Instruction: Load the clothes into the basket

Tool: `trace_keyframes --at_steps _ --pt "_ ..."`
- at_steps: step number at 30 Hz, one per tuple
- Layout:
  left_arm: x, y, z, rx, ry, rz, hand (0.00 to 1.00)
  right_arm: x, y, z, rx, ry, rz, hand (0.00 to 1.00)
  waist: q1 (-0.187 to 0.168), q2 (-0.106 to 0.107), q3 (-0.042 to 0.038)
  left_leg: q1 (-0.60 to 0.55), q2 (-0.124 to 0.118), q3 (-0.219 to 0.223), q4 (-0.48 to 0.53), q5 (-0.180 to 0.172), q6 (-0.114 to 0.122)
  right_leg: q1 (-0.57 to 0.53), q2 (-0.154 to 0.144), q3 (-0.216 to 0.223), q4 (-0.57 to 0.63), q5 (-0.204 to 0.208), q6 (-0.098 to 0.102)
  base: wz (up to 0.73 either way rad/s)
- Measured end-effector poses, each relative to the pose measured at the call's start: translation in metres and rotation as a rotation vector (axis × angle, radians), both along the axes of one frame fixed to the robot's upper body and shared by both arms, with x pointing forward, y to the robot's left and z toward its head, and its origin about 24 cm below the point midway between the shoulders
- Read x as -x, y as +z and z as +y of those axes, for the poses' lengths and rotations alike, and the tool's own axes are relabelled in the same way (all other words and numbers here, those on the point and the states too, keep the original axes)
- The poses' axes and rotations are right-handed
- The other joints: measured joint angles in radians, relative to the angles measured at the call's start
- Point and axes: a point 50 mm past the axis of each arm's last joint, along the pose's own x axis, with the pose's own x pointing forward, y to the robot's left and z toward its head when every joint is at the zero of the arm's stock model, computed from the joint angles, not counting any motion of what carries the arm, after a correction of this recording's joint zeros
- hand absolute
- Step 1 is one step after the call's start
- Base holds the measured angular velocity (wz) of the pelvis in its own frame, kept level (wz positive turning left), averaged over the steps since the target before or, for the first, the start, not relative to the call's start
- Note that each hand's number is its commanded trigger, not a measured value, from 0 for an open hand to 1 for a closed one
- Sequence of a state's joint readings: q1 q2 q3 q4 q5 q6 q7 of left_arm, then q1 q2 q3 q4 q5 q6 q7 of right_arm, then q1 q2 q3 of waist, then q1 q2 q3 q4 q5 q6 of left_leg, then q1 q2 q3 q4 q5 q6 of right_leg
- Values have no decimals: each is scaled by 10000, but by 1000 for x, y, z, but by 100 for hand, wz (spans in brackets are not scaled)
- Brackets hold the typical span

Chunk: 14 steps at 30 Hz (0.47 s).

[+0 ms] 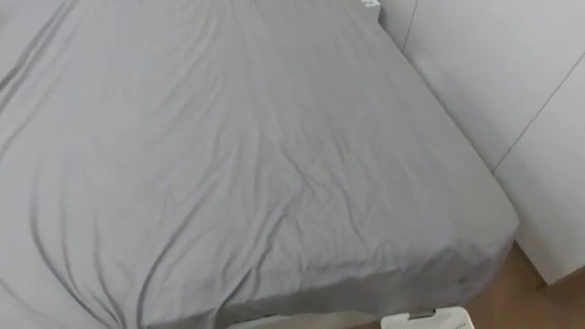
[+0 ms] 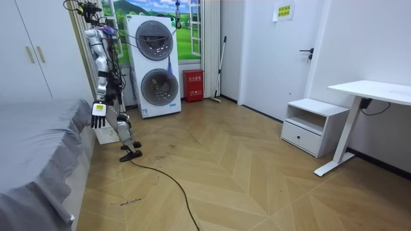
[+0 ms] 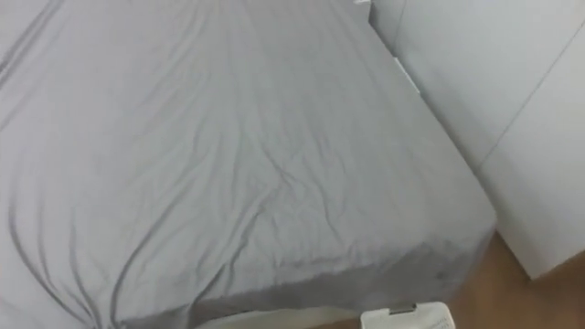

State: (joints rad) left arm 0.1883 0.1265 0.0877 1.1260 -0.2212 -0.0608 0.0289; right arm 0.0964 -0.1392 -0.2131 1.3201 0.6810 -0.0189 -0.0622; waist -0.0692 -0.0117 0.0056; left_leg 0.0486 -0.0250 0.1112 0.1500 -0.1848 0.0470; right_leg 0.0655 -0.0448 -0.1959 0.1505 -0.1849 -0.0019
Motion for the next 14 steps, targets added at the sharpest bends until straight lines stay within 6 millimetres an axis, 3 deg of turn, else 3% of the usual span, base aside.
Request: trace_keyframes --at_steps 8,14 --pt "-11 -1 -10 18 -873 20 0 -44 0 19 -307 4326 -552 0 802 -7 8 55 -88 -198 13 -65 85 83 -38 -256 4 -63 89 11" --pt "-15 -1 -10 -118 -1324 -11 0 -58 1 31 -469 5765 -781 0 809 -32 50 139 -97 -324 5 -66 84 218 -26 -285 -25 -74 101 3"
